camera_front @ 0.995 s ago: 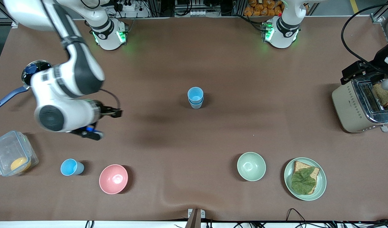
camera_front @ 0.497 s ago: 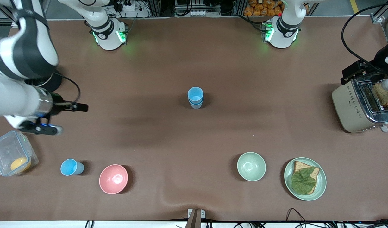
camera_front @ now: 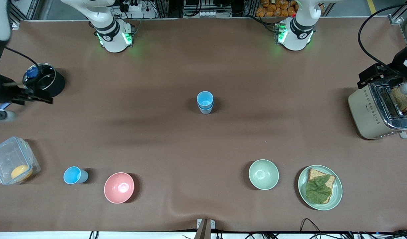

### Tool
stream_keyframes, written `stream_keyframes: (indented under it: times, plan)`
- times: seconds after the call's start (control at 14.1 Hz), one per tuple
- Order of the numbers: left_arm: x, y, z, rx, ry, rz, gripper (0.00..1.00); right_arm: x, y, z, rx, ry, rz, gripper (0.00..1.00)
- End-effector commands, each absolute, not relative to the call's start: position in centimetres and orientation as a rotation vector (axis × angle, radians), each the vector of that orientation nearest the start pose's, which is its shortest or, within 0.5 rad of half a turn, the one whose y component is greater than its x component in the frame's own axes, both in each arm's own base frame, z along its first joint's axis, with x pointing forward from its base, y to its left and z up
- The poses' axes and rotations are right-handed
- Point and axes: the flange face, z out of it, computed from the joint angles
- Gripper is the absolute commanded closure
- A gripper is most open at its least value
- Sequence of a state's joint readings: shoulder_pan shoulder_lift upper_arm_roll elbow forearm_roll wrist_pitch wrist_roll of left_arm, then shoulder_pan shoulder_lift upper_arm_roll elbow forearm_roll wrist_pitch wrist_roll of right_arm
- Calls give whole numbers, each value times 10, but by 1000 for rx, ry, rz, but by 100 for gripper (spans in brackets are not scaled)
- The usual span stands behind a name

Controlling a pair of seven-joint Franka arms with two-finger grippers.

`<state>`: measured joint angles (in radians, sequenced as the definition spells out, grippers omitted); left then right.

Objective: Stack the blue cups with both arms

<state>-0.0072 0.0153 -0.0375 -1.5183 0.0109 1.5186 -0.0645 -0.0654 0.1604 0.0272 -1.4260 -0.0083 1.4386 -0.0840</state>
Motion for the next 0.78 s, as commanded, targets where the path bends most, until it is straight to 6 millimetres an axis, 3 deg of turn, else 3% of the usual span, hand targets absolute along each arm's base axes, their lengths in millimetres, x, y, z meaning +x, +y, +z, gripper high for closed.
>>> stream_keyframes:
  times: [0.0, 0.36, 0.57, 0.71]
  plan:
    - [549, -22, 642, -3142, 5, 27, 0, 572, -36, 598, -3135, -116, 221, 0]
    - [548, -20, 647, -3138, -8, 10, 0, 551, -40, 633, -3146, -32, 127, 0]
    - [549, -20, 651, -3139, -5, -5, 0, 552, -31, 635, -3142, 111, 114, 0]
    - [549, -20, 651, -3139, -5, -5, 0, 554, -28, 634, -3143, 117, 92, 0]
